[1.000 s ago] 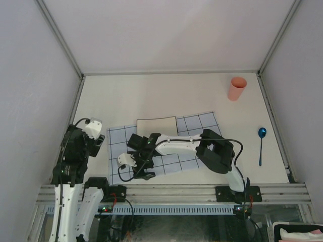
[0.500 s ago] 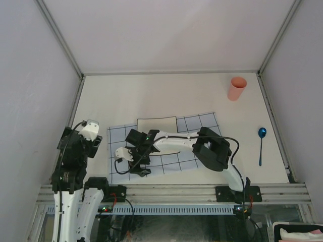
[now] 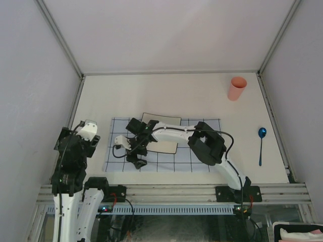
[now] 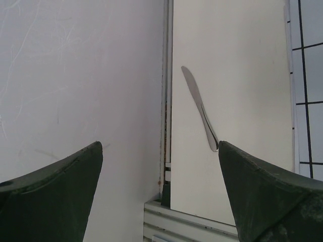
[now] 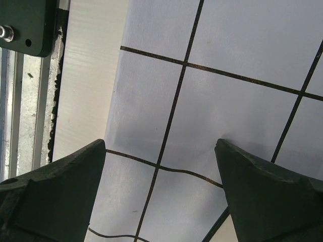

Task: Set the dinner table for one person
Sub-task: Adjust the napkin at the center of the board.

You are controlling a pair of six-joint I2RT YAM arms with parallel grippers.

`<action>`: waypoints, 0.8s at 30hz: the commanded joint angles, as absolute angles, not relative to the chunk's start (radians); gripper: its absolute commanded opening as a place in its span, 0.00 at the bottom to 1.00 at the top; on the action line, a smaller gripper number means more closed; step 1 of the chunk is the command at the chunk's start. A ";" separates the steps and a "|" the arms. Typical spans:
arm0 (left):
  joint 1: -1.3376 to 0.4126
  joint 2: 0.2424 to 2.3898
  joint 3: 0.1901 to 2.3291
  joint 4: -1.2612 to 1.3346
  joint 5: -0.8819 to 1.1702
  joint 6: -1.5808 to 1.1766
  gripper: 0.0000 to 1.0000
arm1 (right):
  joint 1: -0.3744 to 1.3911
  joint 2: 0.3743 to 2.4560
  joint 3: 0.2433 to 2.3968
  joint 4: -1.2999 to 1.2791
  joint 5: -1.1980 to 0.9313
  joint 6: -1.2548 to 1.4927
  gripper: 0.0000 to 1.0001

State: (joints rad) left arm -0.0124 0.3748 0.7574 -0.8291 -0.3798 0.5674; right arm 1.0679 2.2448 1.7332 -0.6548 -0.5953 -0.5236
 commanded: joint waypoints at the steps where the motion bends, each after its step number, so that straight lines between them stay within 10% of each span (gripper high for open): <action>1: -0.004 0.363 0.775 -0.761 -0.409 0.600 1.00 | 0.997 2.321 1.725 -0.672 -0.506 -0.526 0.92; 24: -0.005 0.340 0.787 -0.775 -0.393 0.609 1.00 | 1.079 2.183 1.516 -0.645 -0.518 -0.487 0.93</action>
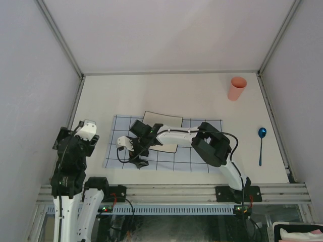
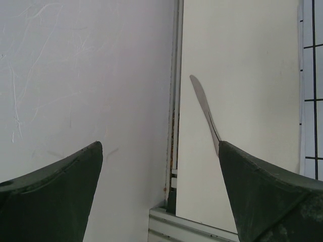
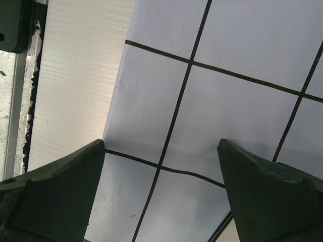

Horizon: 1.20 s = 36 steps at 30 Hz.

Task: Set the dinner table for one person
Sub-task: Adjust the napkin at the center of the board.

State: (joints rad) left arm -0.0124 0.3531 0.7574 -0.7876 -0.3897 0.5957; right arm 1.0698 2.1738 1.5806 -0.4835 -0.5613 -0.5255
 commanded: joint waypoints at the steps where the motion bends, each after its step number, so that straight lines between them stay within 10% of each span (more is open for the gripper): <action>1: -0.005 0.339 0.788 -0.778 -0.392 0.610 1.00 | 1.081 2.180 1.507 -0.651 -0.517 -0.489 0.93; 25: -0.004 0.389 0.756 -0.762 -0.320 0.600 1.00 | 0.980 1.880 1.549 -0.773 -0.454 -0.505 0.97; 36: -0.005 0.506 0.732 -0.726 -0.157 0.547 1.00 | 0.751 1.588 1.048 -0.702 -0.325 -0.575 1.00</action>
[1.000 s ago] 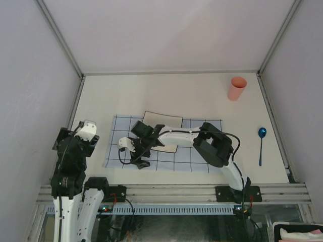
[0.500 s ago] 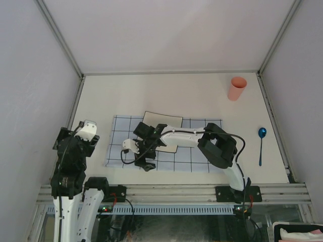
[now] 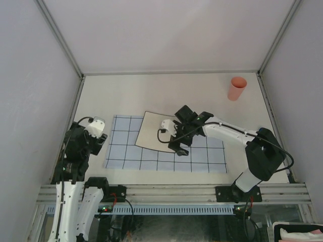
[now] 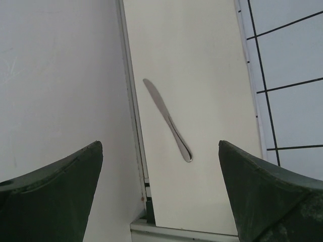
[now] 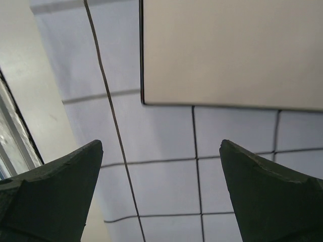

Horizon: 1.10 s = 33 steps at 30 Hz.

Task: Set the dinner table for one person
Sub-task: Adjust the napkin at the center of the board.

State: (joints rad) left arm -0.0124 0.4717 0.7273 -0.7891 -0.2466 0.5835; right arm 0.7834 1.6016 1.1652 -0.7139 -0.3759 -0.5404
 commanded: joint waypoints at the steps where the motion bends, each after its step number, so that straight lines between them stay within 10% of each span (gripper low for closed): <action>1: -0.003 0.519 0.738 -0.724 -0.146 0.542 1.00 | 0.739 1.583 1.024 -0.692 -0.318 -0.576 1.00; 33: -0.005 0.598 0.727 -0.697 -0.103 0.567 1.00 | 0.538 1.777 0.957 -0.648 -0.336 -0.669 1.00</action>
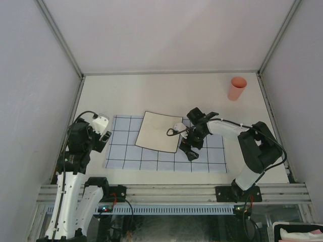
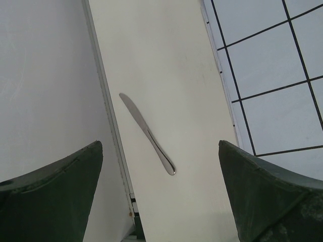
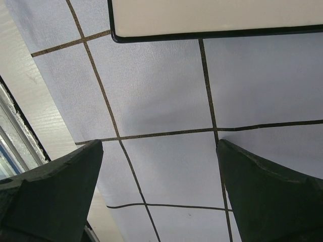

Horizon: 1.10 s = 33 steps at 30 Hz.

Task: Set the dinner table for one person
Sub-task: Adjust the napkin at the center of the board.

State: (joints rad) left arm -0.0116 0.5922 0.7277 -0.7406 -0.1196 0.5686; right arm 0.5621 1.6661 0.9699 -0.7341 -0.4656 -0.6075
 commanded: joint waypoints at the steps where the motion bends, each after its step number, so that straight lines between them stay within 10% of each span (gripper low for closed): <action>1: -0.005 0.601 0.727 -0.698 -0.095 0.565 1.00 | 0.538 1.786 0.967 -0.655 -0.331 -0.670 1.00; 33: -0.005 0.539 0.774 -0.748 0.000 0.540 1.00 | 0.703 1.643 0.895 -0.588 -0.016 -0.658 1.00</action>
State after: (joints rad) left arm -0.0113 0.5587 0.7296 -0.7464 -0.0143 0.5583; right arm 0.7025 1.6138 0.9215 -0.6235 -0.0677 -0.6327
